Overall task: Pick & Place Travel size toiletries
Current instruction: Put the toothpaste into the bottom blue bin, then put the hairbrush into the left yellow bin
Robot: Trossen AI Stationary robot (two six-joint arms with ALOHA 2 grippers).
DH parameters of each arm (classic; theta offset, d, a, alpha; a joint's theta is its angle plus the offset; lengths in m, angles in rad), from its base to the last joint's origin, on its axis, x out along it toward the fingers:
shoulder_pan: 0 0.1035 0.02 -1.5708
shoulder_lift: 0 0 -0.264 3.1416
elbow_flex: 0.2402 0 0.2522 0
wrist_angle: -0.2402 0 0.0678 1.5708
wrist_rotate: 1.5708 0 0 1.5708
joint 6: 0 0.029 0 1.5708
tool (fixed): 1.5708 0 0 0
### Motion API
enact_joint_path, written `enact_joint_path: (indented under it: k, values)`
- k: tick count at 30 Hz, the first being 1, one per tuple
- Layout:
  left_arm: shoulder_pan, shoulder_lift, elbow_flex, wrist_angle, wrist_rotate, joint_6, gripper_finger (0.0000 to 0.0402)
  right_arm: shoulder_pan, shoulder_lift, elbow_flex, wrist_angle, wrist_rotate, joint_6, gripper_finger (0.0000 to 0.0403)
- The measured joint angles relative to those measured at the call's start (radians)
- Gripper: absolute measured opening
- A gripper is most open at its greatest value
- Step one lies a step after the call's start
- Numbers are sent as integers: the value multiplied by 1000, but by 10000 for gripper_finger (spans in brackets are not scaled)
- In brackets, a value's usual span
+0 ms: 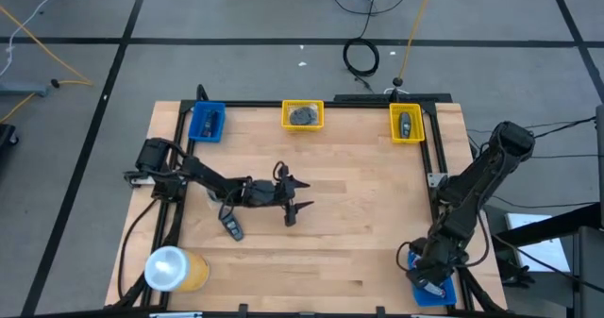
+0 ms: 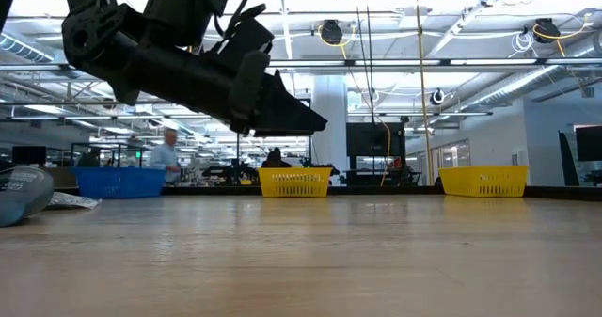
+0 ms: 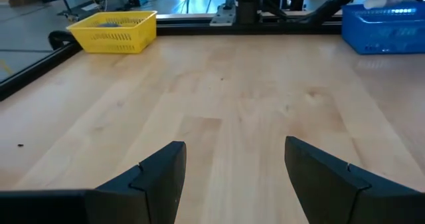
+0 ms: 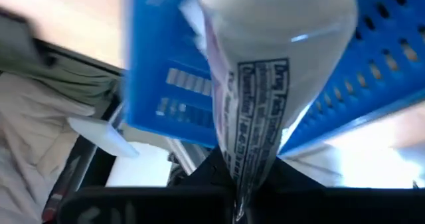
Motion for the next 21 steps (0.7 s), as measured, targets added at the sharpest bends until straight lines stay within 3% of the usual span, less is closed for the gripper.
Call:
enact_joint_path:
  k: [15, 17, 21]
  values:
    - [-7, 0, 0, -13, 8, -14, 253, -7, -26, -60, 125, -41, 32, 111]
    - [-8, 0, 0, -13, 9, -16, 253, -13, -47, -44, 148, -2, 30, 114]
    - [-8, 0, 0, -12, 11, -21, 253, -44, -90, -5, 150, 178, -81, 103]
